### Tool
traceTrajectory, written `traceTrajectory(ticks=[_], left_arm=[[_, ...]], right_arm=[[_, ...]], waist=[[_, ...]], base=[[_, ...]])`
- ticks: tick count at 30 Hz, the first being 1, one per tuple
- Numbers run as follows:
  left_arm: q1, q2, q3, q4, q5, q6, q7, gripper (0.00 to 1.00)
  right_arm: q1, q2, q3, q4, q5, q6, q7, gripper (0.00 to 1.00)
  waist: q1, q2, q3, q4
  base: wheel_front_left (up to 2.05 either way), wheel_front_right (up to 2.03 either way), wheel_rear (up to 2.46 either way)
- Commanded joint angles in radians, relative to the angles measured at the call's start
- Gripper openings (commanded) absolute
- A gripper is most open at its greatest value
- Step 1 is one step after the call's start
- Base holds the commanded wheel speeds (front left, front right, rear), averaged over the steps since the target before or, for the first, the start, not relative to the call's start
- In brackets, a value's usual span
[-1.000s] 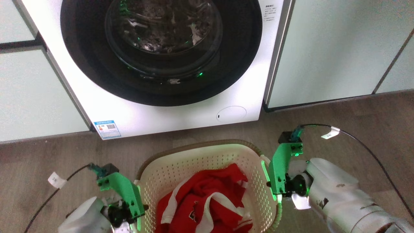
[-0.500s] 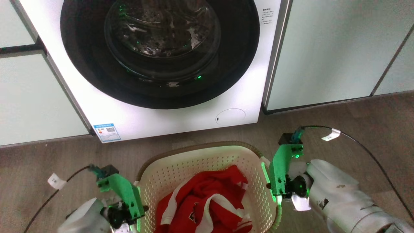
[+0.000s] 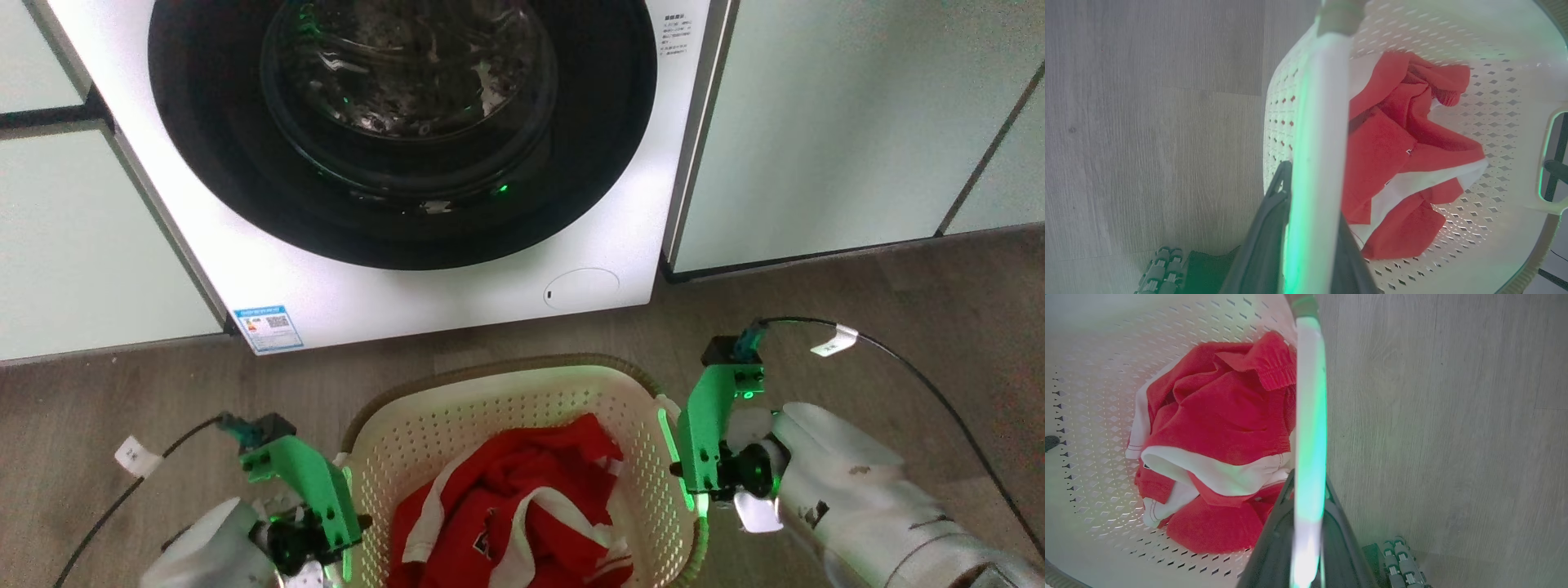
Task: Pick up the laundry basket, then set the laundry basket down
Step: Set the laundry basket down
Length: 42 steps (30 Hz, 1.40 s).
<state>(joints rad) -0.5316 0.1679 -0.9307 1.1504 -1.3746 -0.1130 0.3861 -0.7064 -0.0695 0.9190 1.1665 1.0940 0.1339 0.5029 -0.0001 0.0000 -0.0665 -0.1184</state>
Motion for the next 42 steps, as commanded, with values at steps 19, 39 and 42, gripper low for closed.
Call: traceTrajectory(ticks=[19,39,42], left_arm=[[-0.13,0.067,0.017,-0.052,-0.022,-0.018,-0.039,0.0],[-0.321,0.087,-0.044,-0.093,0.058,-0.018,-0.207,0.0],[-0.348,0.08,-0.056,-0.095,0.064,-0.018,-0.22,0.0]], right_arm=[[-0.044,-0.024,0.032,-0.011,0.017,-0.003,-0.034,0.0],[-0.196,-0.035,0.037,-0.035,-0.014,-0.003,-0.237,0.0],[-0.218,-0.038,0.035,-0.029,-0.013,-0.003,-0.253,0.0]], waist=[[0.0001,0.0,0.067,0.007],[0.0001,0.0,0.401,0.033],[0.0001,0.0,0.468,0.038]], base=[[0.0,0.0,0.0],[0.0,0.0,0.0],[0.0,0.0,0.0]])
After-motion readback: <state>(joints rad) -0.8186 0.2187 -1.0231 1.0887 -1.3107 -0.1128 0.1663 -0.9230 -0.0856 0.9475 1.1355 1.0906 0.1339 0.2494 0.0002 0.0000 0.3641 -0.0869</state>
